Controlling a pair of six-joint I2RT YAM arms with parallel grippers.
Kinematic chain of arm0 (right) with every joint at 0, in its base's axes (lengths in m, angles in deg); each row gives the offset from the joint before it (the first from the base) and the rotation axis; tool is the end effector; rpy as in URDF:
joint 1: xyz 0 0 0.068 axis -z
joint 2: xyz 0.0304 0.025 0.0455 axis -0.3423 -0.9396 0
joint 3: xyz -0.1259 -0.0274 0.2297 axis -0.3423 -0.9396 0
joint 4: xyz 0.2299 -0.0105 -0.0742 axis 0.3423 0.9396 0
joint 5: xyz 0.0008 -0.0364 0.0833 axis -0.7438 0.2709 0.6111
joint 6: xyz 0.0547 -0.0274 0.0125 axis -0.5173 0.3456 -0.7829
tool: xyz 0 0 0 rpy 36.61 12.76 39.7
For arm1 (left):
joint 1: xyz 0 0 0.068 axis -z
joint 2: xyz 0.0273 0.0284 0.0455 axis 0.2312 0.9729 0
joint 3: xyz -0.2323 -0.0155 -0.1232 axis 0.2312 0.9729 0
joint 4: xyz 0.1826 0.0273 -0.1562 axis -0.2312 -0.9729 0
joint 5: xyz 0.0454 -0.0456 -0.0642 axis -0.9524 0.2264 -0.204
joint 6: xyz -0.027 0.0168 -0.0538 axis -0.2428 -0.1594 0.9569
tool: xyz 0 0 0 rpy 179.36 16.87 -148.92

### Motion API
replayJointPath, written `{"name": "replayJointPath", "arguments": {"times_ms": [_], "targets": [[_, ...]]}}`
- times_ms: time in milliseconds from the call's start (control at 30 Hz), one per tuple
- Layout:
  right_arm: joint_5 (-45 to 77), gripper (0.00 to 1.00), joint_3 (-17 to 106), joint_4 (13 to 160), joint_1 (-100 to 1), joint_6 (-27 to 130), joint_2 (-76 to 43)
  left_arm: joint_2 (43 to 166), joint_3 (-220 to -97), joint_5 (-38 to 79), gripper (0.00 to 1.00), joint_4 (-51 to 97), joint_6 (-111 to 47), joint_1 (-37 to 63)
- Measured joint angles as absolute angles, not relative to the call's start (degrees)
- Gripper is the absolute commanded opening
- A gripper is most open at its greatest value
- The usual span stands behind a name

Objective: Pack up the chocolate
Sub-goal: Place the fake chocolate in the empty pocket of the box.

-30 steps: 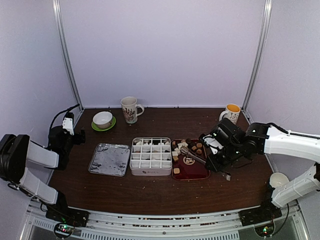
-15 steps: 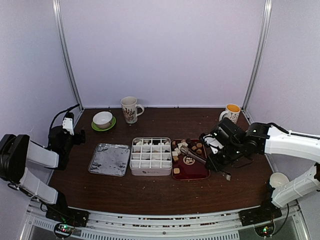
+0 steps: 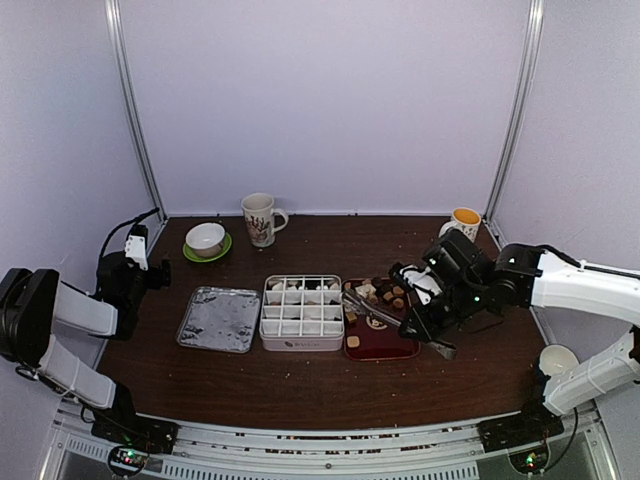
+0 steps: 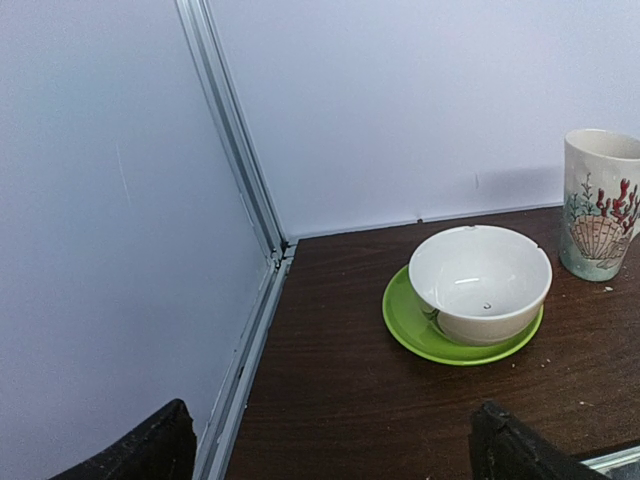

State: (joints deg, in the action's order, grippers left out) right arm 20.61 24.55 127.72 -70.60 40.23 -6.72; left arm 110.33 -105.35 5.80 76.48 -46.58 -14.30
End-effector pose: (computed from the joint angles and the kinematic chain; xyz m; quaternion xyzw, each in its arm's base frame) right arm 0.1416 0.1880 0.2493 -0.2950 0.9086 0.2405 0.1721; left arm 0.2592 0.0096 0.1801 -0.0216 0.7469 0.0661 0.6613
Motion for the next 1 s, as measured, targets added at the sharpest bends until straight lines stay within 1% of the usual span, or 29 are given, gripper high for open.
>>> {"name": "replayJointPath", "arguments": {"times_ms": [233, 467, 700, 1000], "targets": [[28.1, 0.16, 29.4, 123.7, -71.7, 40.9, -9.9, 110.3, -105.4, 5.8, 0.98, 76.5, -46.6, -14.3], [29.4, 0.15, 33.0, 122.3, -73.6, 41.5, -17.6, 110.3, -105.4, 5.8, 0.98, 76.5, -46.6, -14.3], [30.1, 0.15, 39.2, 121.0, -74.7, 41.7, -23.9, 110.3, -105.4, 5.8, 0.98, 76.5, -46.6, -14.3], [31.5, 0.16, 41.7, 119.2, -75.7, 42.0, -30.7, 110.3, -105.4, 5.8, 0.98, 76.5, -46.6, -14.3]]}}
